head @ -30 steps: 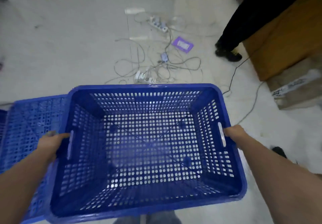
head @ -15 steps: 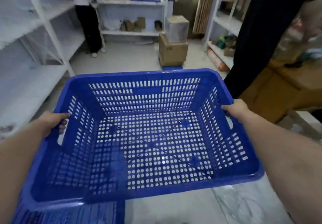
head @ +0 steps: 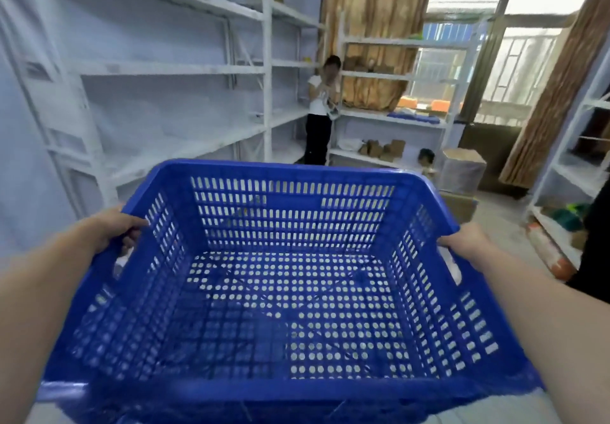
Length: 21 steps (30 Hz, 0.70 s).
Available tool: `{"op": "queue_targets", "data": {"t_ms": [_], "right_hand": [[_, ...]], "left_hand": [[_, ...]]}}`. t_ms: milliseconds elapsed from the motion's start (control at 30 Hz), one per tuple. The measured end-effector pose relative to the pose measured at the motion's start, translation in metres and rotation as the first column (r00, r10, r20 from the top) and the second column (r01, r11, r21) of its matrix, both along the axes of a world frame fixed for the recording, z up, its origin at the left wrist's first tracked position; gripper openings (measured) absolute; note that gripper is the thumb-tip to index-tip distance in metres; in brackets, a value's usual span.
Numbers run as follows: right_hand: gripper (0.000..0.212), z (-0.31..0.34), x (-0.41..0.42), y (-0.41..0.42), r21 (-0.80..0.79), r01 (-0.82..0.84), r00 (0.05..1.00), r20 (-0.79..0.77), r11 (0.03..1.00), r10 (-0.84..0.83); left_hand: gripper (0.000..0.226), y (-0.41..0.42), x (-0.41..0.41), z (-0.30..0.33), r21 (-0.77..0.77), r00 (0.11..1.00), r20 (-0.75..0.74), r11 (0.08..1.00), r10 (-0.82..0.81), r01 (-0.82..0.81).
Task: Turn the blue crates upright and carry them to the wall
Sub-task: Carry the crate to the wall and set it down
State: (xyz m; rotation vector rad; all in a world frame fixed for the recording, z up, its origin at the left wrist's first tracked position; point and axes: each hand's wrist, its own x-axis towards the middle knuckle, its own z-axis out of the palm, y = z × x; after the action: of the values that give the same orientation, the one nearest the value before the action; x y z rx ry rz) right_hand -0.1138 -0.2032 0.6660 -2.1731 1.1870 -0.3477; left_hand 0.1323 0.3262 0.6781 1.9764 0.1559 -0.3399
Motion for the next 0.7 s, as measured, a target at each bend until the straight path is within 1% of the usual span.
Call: {"op": "queue_targets", "data": {"t_ms": [67,200,333,467,533,633,700], "right_hand": [[0.033,0.008,0.010,0.015,-0.014,-0.074,0.997,-0.033,0.997,0.073],[0.033,0.024,0.032,0.062,-0.026,-0.237,0.969,-0.086,0.971,0.234],[0.032,0.033,0.061,0.134,-0.028,-0.376,0.920,-0.134,0.926,0.369],[0.034,0.027,0.094,0.218,-0.008,-0.473,0.869,-0.171,0.881,0.465],[0.029,0.020,0.111,0.264,0.014,-0.515,0.843,-0.176,0.857,0.509],[0.016,0.017,0.139,0.335,0.009,-0.561,0.813,-0.180,0.828,0.553],[0.015,0.018,0.159,0.383,-0.016,-0.601,0.789,-0.172,0.799,0.590]], "left_hand": [[0.024,0.029,-0.024,0.003,-0.020,0.998,-0.008,0.998,0.058,-0.058],[0.023,0.096,-0.076,0.001,-0.010,0.983,-0.045,0.984,0.175,-0.176],[0.025,0.177,-0.113,-0.002,0.019,0.955,-0.053,0.957,0.291,-0.291],[0.029,0.264,-0.139,-0.008,0.053,0.921,-0.073,0.924,0.383,-0.379],[0.029,0.310,-0.148,-0.006,0.062,0.901,-0.071,0.903,0.429,-0.425],[0.036,0.379,-0.156,-0.005,0.087,0.880,-0.065,0.882,0.470,-0.464],[0.038,0.424,-0.162,-0.007,0.090,0.861,-0.060,0.862,0.505,-0.500]]}}
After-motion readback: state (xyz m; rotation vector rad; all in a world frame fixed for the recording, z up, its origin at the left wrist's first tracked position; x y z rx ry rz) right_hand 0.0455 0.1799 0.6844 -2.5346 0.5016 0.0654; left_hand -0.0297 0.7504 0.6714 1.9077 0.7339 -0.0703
